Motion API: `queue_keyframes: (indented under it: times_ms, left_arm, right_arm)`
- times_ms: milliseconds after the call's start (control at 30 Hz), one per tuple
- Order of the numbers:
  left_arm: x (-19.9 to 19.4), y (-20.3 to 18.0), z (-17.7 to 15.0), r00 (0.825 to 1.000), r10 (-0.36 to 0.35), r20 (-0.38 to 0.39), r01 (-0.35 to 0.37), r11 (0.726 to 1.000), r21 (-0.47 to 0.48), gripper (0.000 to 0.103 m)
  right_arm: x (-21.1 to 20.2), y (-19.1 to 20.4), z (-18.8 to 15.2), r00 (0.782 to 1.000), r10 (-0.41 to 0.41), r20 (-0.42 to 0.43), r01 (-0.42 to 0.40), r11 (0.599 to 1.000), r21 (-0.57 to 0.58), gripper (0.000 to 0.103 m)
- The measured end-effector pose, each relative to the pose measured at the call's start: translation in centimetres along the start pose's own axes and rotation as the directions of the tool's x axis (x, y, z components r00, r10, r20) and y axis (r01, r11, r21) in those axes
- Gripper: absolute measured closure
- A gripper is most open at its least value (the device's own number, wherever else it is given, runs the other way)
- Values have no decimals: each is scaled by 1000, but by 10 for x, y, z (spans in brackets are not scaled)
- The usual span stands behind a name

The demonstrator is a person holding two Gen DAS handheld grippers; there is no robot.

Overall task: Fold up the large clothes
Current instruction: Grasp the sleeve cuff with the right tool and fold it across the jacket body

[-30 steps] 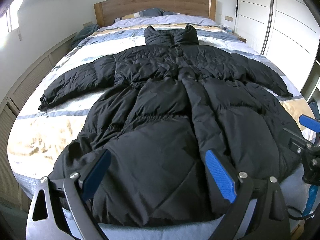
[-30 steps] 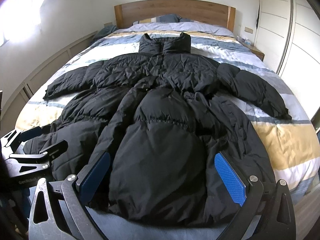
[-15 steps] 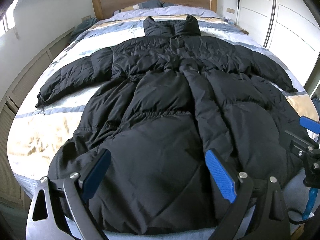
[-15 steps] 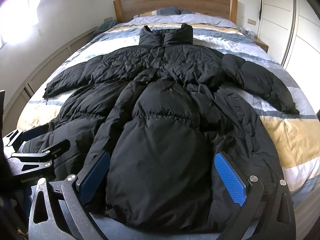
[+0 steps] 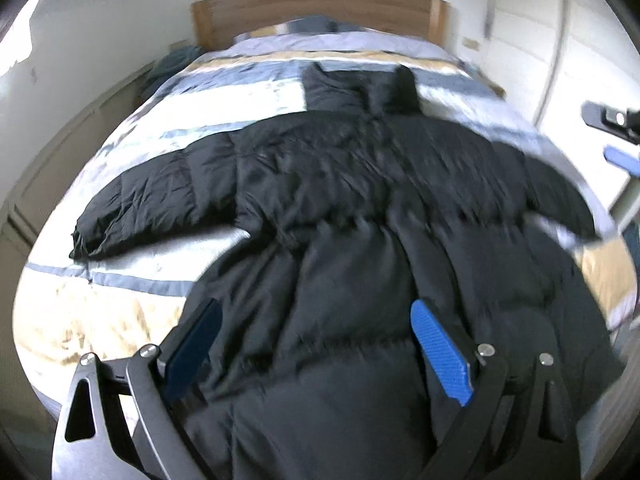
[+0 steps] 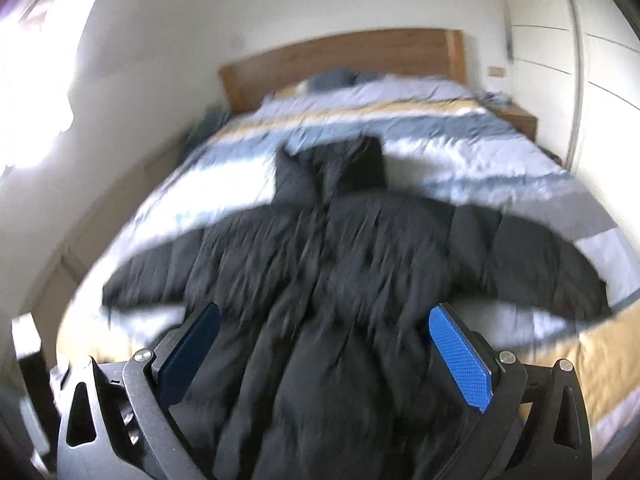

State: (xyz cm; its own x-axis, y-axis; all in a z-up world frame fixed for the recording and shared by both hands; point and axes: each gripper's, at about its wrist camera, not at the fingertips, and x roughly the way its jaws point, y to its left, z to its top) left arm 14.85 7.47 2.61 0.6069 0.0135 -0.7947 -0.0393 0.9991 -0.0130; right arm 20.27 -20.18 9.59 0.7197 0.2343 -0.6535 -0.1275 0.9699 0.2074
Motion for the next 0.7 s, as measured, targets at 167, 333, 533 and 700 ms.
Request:
queue_keyframes:
  times_ms: [167,333,533,700]
  left_arm:
    - [21,31,25,1000,20,-15,-21,997,-71,7]
    - [43,58,30,994,97,-42,-101,990,-101,7]
    - [68,85,30,984,150,-91,-163,975,-149,7]
    - [79,96,31,978,176,-116,-194,966,-172,7]
  right_arm:
    - [59,-72,39,995,-102,16,98,982,163,0]
    - [107,-168,13,989,-142,-49,150,907,394,0]
    - [130,-294,-52,968,-218,-122,243,709,662,0]
    - [128,-359,-84,967,-230,-106,221,565,795,1]
